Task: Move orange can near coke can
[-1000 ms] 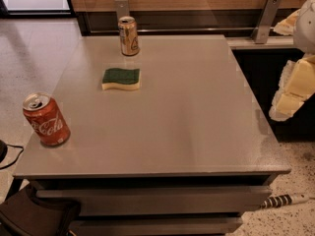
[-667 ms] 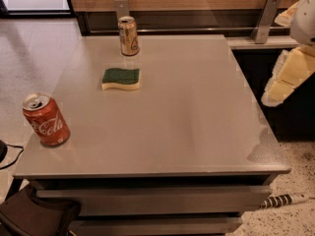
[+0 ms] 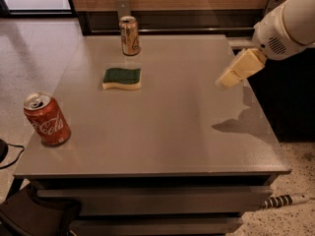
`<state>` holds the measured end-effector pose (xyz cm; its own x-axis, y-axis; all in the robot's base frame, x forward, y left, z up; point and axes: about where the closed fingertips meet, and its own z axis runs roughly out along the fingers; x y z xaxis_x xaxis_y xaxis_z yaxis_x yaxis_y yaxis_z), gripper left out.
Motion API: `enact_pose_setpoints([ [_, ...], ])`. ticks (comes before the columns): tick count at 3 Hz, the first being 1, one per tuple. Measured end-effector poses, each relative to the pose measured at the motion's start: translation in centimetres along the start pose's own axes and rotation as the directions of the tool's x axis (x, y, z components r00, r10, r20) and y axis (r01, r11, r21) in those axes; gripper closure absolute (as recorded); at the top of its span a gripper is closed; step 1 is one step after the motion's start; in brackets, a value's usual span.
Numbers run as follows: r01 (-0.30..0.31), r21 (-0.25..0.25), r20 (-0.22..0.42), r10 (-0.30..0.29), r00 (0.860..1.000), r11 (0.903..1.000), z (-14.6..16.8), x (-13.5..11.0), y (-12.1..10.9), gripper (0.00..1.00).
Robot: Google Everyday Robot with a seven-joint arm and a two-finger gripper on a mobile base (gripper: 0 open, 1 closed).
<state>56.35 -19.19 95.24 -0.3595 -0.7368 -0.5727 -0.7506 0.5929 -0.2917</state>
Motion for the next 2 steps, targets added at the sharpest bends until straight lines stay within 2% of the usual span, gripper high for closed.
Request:
enact_pose_setpoints([
  [1,-0.055,0.011,0.179,0.052,0.982,0.9984,3.1,-2.7,-1.6,0.0],
  [2,-0.074,0.062,0.378,0.045,0.925,0.9954,4.9,-7.2,-4.6,0.0],
])
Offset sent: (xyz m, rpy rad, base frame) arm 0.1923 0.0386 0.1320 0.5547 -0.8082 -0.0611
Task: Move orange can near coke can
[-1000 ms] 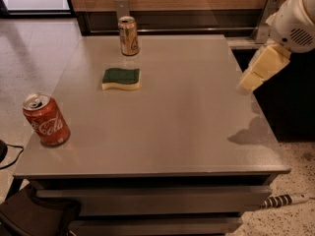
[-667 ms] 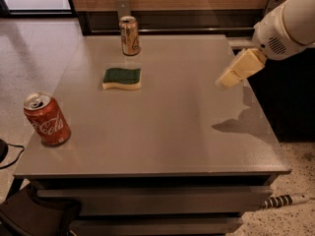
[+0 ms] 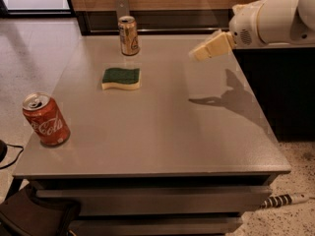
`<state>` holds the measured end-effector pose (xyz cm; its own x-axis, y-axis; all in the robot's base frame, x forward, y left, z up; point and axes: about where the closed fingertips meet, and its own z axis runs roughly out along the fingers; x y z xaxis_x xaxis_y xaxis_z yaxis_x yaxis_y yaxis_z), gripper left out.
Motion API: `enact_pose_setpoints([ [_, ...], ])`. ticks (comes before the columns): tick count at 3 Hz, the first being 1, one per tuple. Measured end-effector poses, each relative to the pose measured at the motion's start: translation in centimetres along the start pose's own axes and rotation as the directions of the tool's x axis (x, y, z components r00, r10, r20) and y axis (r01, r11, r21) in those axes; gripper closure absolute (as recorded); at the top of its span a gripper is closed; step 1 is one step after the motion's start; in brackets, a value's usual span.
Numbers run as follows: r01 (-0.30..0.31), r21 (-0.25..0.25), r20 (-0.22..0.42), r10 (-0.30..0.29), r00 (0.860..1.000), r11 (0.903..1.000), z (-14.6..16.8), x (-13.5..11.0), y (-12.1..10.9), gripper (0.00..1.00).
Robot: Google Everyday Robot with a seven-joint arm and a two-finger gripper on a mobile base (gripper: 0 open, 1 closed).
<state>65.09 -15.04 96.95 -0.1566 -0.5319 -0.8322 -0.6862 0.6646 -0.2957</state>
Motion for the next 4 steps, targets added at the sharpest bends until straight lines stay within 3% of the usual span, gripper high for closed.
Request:
enact_pose_setpoints([
  [1,0.01,0.088,0.187,-0.026,0.982,0.996,2.8,-4.3,-4.4,0.0],
  [2,0.022,0.136,0.269,-0.058,0.962,0.9905,2.3,-8.8,-7.2,0.0],
  [3,0.019,0.14,0.27,-0.057,0.961,0.99,2.1,-8.9,-7.5,0.0],
  [4,0.006,0.127,0.274,-0.041,0.961,0.9919,4.1,-9.8,-8.0,0.0],
])
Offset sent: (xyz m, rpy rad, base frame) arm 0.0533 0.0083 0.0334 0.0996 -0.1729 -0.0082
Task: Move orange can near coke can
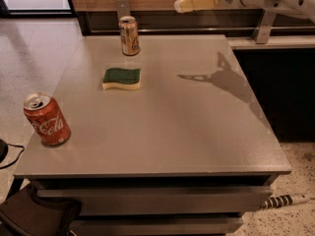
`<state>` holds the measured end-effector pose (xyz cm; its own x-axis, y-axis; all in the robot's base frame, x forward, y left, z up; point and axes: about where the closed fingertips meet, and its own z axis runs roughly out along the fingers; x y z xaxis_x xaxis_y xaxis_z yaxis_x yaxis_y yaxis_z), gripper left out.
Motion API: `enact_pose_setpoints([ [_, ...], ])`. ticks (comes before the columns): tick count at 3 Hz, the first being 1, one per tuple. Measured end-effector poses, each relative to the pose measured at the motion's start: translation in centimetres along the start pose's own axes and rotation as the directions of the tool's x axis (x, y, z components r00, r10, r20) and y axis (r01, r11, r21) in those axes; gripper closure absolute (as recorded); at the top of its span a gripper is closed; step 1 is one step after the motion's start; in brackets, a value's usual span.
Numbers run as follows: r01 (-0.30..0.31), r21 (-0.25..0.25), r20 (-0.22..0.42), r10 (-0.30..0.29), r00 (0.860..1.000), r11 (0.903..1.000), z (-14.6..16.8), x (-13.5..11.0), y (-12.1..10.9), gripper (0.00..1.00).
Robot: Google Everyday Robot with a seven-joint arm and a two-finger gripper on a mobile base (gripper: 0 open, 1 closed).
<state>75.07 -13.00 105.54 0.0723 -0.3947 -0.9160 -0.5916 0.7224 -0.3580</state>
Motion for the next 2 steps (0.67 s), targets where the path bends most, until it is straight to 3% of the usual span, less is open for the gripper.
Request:
enact_pose_setpoints([
  [1,-0.058,0.023,-0.021,0.059,0.998,0.998,5.8,1.2,0.3,0.0],
  [2,-0.143,0.04,-0.03,0.144,0.989,0.989,11.0,2.2,1.9,0.0],
])
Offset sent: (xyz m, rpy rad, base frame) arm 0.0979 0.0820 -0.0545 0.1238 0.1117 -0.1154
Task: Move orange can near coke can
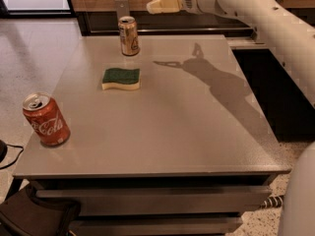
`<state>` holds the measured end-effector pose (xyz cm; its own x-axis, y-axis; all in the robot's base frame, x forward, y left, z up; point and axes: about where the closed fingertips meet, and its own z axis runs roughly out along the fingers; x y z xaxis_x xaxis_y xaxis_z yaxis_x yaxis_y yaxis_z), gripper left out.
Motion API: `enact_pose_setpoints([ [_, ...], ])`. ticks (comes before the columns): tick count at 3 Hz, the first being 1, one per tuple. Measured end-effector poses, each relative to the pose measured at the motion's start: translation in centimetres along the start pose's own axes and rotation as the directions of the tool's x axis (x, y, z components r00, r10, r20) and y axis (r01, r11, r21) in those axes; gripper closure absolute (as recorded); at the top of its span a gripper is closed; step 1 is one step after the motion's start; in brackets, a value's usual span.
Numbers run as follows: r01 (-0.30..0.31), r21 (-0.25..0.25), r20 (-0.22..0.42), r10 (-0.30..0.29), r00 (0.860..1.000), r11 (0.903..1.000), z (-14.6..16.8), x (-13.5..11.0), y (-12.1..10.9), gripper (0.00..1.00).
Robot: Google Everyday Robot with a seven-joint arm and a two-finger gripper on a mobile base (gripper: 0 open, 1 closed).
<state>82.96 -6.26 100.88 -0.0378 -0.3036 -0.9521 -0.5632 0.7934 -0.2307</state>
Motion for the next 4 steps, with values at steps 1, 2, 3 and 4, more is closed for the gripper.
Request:
enact_pose_setpoints([
  [1,-0.08,-0.027,-0.003,0.08,0.997,0.9964,4.1,2.1,1.6,0.0],
  [2,-0.14,-0.07,0.012,0.141,0.99,0.9877,6.1,4.1,3.5,0.0],
  [3,-0.181,-0.128,0.029,0.186,0.982,0.9752,7.2,5.6,5.8,0.0],
  [4,-0.21,-0.223,0.064,0.229,0.971,0.9519,8.6,6.7,8.1,0.0],
])
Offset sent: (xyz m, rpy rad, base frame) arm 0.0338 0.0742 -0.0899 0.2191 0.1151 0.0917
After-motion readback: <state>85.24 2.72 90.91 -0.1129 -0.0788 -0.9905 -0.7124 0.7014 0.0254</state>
